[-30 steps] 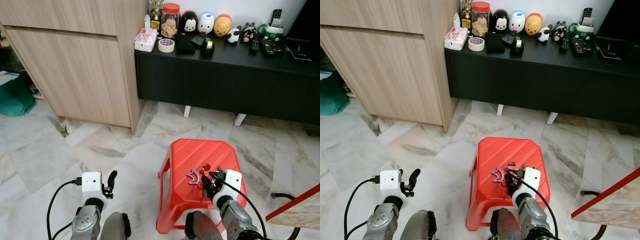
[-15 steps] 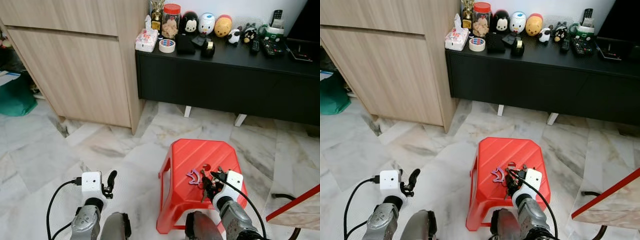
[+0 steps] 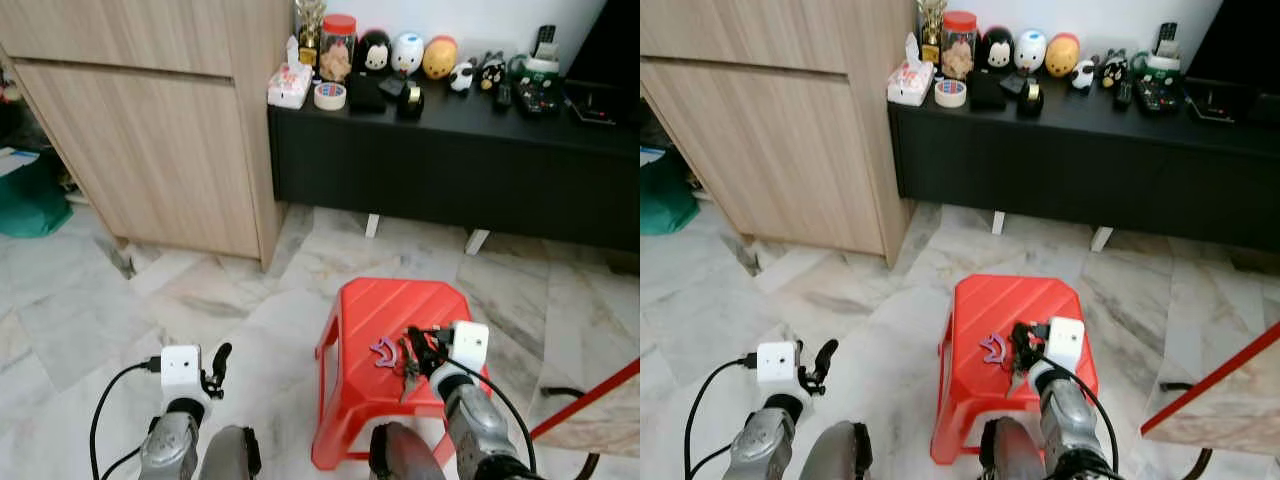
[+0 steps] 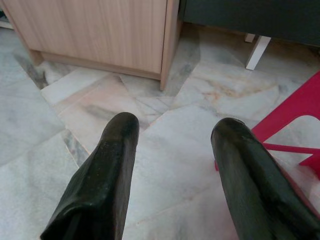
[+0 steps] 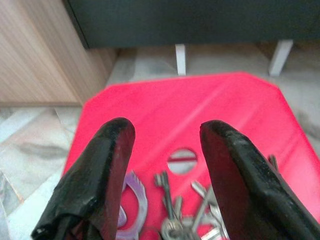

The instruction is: Hang keys on a hook

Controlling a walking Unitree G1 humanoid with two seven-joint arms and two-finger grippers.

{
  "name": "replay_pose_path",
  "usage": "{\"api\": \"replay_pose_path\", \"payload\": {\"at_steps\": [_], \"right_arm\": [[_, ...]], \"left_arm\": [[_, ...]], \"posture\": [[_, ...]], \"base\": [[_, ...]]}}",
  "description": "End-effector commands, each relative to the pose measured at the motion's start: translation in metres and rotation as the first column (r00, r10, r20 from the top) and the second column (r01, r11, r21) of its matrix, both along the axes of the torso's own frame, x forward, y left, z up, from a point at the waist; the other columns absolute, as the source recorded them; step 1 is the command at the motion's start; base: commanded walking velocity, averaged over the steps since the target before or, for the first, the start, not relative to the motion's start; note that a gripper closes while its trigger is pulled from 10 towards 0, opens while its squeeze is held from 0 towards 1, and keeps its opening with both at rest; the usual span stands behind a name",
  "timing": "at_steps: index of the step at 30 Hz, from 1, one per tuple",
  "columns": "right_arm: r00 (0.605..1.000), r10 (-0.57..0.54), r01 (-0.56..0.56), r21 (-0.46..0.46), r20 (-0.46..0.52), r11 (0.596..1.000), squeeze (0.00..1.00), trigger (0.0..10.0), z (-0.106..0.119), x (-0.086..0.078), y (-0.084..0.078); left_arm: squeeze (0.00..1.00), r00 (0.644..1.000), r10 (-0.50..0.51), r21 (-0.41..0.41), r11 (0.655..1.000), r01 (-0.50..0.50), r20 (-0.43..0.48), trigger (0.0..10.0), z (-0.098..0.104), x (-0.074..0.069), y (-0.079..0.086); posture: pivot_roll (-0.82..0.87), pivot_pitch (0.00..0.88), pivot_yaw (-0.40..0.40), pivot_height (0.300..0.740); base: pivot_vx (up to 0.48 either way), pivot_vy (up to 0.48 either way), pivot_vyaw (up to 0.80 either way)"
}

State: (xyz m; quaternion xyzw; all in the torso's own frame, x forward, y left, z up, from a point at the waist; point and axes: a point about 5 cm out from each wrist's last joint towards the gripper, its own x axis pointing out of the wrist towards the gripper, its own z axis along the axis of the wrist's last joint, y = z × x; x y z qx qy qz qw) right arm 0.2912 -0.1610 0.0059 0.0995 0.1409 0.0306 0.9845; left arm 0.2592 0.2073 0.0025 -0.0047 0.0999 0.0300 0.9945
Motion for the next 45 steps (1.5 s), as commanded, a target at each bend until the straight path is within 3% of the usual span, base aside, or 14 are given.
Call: {"api": "replay_pose_path", "payload": {"at_steps": [1, 9, 15, 19, 23, 26, 41, 45], "right_arm": [[1.000, 0.005, -0.005, -0.016, 0.027, 1.000, 0.00, 10.0, 0.002, 0.000, 0.001], [0.988, 0.023, -0.007, -0.106, 0.152, 0.994, 0.00, 10.0, 0.007, -0.012, 0.000], [0.999, -0.022, 0.025, -0.136, 0.026, 0.990, 0.00, 10.0, -0.012, -0.025, -0.007], [0.993, -0.115, 0.111, -0.087, -0.041, 0.990, 0.00, 10.0, -0.012, -0.016, -0.009], [0.994, -0.105, 0.102, -0.093, -0.029, 0.990, 0.00, 10.0, -0.005, -0.007, -0.005], [0.994, -0.051, 0.043, -0.086, -0.097, 0.995, 0.00, 10.0, -0.007, -0.001, 0.004], [0.979, -0.124, 0.148, 0.144, -0.161, 0.978, 0.00, 10.0, 0.000, 0.013, 0.008], [0.979, -0.082, 0.115, 0.176, -0.184, 0.978, 0.00, 10.0, -0.002, 0.012, 0.011]], "left_arm": [[0.00, 1.000, -0.016, 0.016, 1.000, 0.016, 0.006, 10.0, 0.000, -0.001, -0.001], [0.00, 1.000, -0.010, 0.019, 1.000, 0.010, 0.010, 10.0, 0.001, -0.002, 0.002], [0.00, 1.000, -0.008, 0.018, 1.000, 0.008, 0.004, 10.0, 0.000, -0.002, 0.002], [0.00, 1.000, -0.006, 0.018, 1.000, 0.006, 0.009, 10.0, 0.001, -0.002, 0.002], [0.00, 1.000, -0.006, 0.021, 1.000, 0.006, 0.008, 10.0, 0.001, -0.002, 0.002], [0.00, 1.000, -0.005, 0.024, 1.000, 0.005, 0.010, 10.0, 0.002, -0.002, 0.003], [0.00, 1.000, -0.006, 0.032, 0.999, 0.006, 0.015, 10.0, 0.003, -0.002, 0.004], [0.00, 1.000, -0.009, 0.035, 0.999, 0.008, 0.013, 10.0, 0.002, -0.003, 0.004]], "posture": [[0.02, 0.106, -0.056, 0.597], [0.02, 0.106, -0.057, 0.597], [0.01, 0.105, -0.055, 0.597], [0.02, 0.105, -0.052, 0.582], [0.02, 0.105, -0.052, 0.572], [0.03, 0.105, -0.053, 0.572], [0.04, 0.106, -0.050, 0.572], [0.04, 0.111, -0.049, 0.572]], "base": [[0.000, 0.000, 0.00], [0.000, 0.000, 0.00], [0.000, 0.000, 0.00], [0.000, 0.000, 0.00], [0.000, 0.000, 0.00], [0.000, 0.000, 0.00], [0.000, 0.000, 0.00], [0.000, 0.000, 0.00]]}}
